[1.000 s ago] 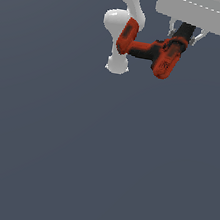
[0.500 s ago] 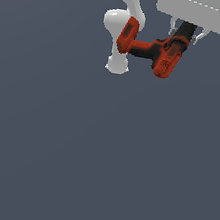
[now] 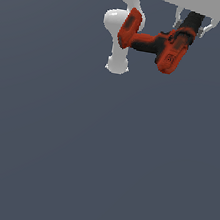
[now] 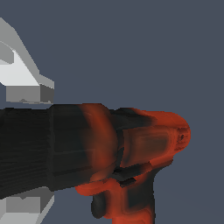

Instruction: Pick up the object and move it to a goal position.

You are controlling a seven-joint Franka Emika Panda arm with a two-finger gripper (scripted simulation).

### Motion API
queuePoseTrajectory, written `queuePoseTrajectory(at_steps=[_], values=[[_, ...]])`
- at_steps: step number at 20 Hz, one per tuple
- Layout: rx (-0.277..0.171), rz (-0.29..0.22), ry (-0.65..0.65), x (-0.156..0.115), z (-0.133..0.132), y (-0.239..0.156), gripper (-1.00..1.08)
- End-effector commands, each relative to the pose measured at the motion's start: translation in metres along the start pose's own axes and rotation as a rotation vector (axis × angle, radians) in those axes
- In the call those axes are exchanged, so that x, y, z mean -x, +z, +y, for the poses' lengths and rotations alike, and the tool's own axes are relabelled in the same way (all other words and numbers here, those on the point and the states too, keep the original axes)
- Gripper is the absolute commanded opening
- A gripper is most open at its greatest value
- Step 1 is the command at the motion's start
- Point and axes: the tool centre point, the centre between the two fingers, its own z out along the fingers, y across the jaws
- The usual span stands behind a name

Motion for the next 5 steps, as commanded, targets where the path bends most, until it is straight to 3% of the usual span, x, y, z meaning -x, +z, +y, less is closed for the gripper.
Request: queuePoseTrajectory(at_steps=[1,5], values=[[-0.004,0.006,0.000,-0.0013,-0.0002,-0.0079,-1.00],[-0.004,0.006,0.000,-0.0022,-0.0005,-0.0102,-1.00]])
